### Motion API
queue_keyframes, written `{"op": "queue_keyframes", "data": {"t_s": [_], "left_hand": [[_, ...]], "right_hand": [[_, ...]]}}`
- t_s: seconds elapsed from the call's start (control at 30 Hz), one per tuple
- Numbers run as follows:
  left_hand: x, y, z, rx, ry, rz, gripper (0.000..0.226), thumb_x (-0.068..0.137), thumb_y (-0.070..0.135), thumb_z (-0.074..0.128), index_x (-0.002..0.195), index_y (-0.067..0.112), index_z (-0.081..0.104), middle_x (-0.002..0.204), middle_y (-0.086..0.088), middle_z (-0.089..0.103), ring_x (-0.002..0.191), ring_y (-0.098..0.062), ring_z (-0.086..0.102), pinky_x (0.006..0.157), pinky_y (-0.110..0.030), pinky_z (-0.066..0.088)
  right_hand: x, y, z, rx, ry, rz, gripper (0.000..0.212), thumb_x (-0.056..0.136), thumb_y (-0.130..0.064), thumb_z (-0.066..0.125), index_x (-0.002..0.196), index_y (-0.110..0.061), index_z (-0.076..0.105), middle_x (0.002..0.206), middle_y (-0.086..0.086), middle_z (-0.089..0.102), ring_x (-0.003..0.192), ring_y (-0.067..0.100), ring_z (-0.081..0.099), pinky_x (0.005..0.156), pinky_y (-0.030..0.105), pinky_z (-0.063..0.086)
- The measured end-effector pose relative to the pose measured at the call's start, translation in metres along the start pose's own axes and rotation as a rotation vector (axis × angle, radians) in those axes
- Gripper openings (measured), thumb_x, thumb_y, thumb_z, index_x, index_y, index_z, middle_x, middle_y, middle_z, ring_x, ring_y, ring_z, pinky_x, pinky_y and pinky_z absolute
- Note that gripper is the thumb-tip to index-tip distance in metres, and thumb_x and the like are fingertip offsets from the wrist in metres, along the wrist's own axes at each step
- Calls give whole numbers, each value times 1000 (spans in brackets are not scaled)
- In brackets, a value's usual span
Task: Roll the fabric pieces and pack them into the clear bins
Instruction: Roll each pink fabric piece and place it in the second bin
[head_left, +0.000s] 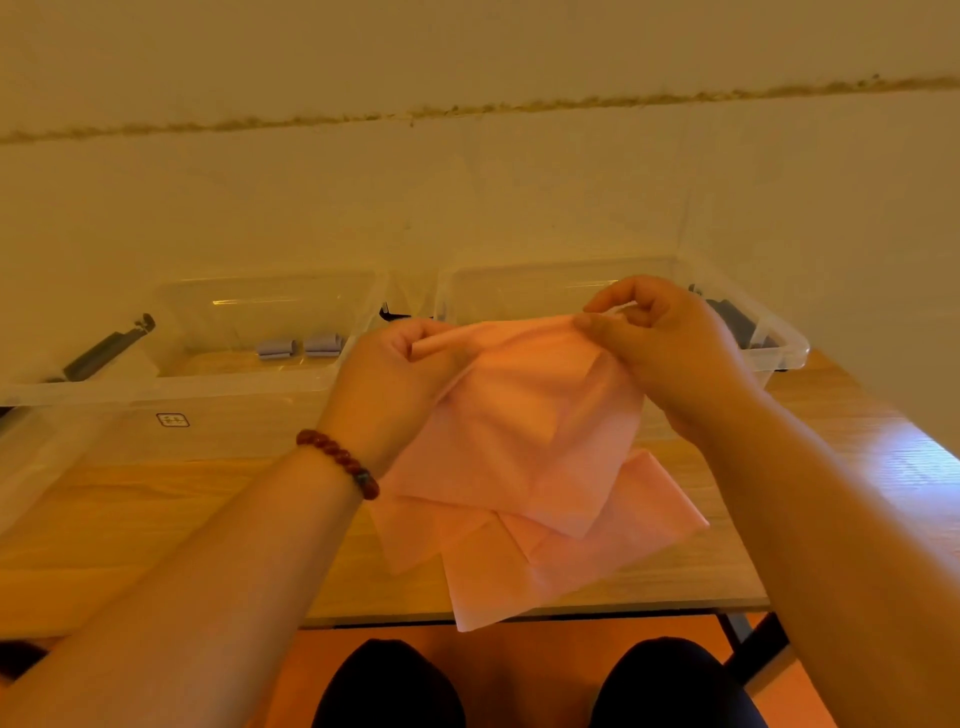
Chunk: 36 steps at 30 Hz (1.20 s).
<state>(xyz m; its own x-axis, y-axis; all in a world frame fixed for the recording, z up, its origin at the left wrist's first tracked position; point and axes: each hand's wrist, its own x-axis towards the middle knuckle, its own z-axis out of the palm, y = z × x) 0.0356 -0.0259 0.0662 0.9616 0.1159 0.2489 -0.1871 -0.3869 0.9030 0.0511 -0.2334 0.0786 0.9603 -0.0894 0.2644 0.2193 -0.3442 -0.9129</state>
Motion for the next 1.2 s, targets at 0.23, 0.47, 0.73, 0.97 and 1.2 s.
{"op": "queue_keyframes", "data": {"t_s": [0.23,0.47,0.73,0.97,1.2], "left_hand": [[39,11,-3,207,32,24,35,86,36,68,54,26,56,42,18,48,42,4,43,38,-12,30],[54,2,0,68,14,-94,9,88,28,67,80,30,67,82,12,64,77,-5,58,59,-23,46],[47,4,-7,-54,-9,-79,14,90,24,64,82,35,66,95,9,66,88,-10,60,73,-27,52],[15,-2,-17,-227,-95,-63,21,87,21,67,79,38,74,98,3,72,97,-18,65,78,-32,51],[-32,-31,-10,-55,-41,-164,19,93,26,59,84,40,69,99,17,63,99,-6,54,94,-37,46]], "right_hand": [[25,0,11,-368,51,-63,5,93,-29,62,90,-30,67,86,-13,60,78,8,53,61,22,41],[-1,20,26,-588,-216,-440,40,79,-44,74,111,-22,70,114,-4,66,107,15,56,94,35,46],[2,25,25,-262,8,-348,10,89,-24,67,99,-24,68,99,-16,59,93,-6,50,78,7,40],[-12,24,18,-289,-12,-152,24,91,-37,63,114,-31,65,93,-21,61,90,1,52,65,8,35],[-50,44,29,-176,119,-80,23,92,-33,63,75,-18,66,69,-7,61,65,2,53,62,24,41]]}}
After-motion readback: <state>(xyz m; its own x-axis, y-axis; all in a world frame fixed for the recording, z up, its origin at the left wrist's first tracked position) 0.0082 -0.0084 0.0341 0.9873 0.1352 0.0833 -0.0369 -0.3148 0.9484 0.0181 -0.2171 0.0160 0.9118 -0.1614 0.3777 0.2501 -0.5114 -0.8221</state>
